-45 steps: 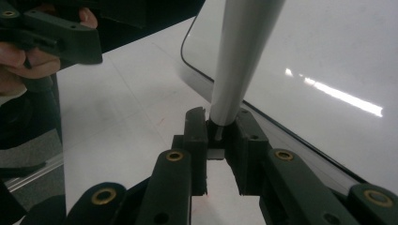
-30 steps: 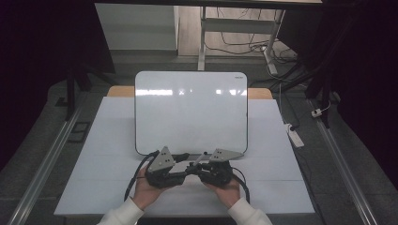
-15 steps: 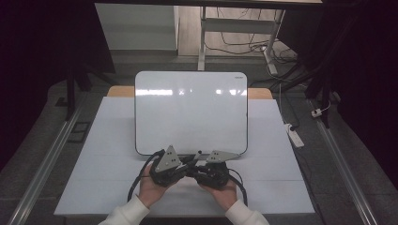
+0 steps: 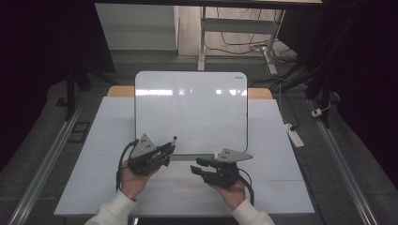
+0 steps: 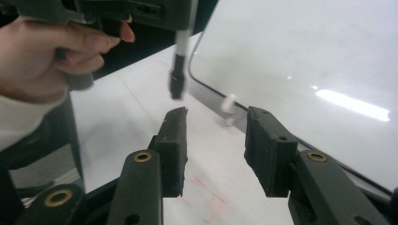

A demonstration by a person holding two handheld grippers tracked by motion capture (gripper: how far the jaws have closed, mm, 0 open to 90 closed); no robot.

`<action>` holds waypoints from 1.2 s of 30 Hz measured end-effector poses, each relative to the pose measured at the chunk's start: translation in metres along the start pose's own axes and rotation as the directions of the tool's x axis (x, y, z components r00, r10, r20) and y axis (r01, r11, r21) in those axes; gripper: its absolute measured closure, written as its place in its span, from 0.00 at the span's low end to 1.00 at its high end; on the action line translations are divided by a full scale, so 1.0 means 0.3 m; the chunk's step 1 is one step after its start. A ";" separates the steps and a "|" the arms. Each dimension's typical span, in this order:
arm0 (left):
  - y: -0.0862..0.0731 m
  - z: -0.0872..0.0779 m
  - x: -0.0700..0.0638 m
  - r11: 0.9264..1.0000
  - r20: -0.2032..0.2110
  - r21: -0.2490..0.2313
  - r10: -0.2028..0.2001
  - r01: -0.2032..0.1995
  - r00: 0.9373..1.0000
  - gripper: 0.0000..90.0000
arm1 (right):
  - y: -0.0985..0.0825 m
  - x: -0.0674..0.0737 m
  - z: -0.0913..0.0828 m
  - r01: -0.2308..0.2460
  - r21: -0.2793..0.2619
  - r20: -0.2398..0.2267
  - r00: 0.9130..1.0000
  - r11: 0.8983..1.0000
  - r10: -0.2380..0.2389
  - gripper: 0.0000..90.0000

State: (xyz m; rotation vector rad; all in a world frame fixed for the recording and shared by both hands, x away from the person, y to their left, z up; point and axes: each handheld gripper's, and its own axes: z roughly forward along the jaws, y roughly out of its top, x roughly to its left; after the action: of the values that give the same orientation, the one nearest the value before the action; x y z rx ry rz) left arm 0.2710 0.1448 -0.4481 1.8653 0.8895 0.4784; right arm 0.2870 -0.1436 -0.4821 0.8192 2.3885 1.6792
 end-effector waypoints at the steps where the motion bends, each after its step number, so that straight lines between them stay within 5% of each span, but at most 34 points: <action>1: -0.003 -0.006 0.015 1.000 -0.007 0.003 -0.012 0.012 1.000 0.91 | -0.001 -0.006 -0.011 0.005 -0.001 0.013 1.000 1.000 -0.005 0.64; 6: -0.019 -0.029 0.083 0.998 -0.062 0.007 -0.068 0.069 0.996 0.91 | -0.012 -0.043 -0.069 0.030 -0.001 0.084 0.996 1.000 -0.030 0.60; 18: -0.049 -0.005 0.204 0.985 -0.162 0.026 -0.167 0.173 0.973 0.91 | -0.056 -0.120 -0.223 0.061 -0.016 0.213 0.975 0.998 -0.057 0.52; 36: -0.055 0.090 0.259 0.982 -0.247 0.040 -0.167 0.183 0.954 0.91 | -0.086 -0.146 -0.264 0.021 -0.002 0.244 0.970 1.000 -0.019 0.51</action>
State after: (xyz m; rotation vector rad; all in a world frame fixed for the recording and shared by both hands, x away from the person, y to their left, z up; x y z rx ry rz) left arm 0.3337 0.1912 -0.4792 1.7878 1.2354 0.5827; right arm 0.2843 -0.2375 -0.4843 0.9374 2.2191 1.4788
